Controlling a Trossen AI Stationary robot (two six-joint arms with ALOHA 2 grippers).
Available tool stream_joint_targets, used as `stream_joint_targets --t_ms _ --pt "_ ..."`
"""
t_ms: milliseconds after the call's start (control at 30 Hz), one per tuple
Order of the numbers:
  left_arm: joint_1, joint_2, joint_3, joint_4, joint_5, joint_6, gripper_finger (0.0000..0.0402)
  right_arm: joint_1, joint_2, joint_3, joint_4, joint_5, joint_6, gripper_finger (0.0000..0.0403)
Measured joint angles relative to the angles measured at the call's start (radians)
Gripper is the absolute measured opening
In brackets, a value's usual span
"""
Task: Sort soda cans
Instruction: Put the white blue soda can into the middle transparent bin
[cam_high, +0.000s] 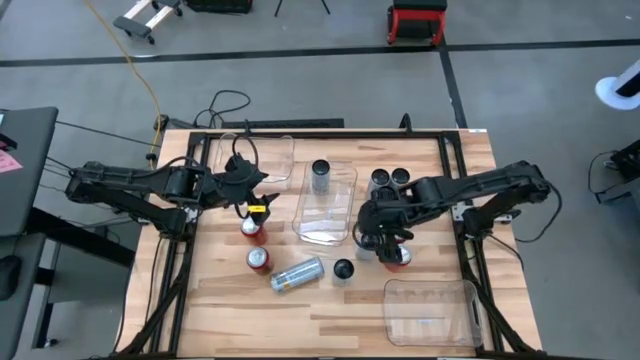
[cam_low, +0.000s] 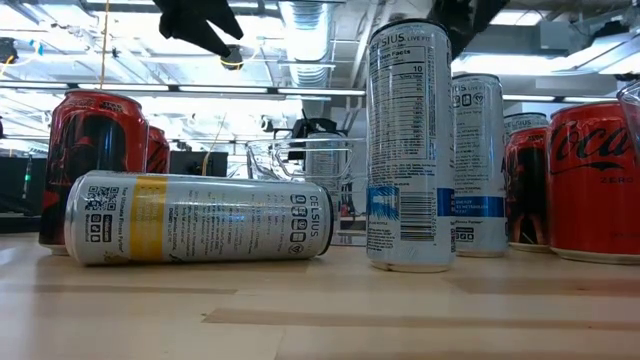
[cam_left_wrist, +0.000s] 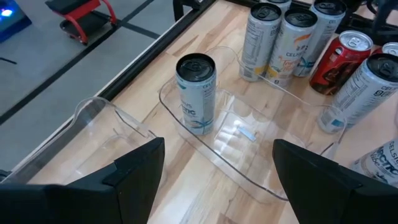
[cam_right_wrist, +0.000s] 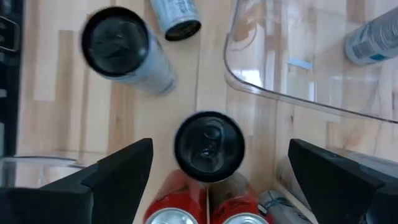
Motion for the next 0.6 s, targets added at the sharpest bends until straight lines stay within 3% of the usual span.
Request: stream_joint_targets --t_ms 600 --pt "0.000 0.000 -0.100 0.014 -0.011 -0.052 0.0292 -0.005 0.057 -0.151 0.086 -0.003 0.038 0.0393"
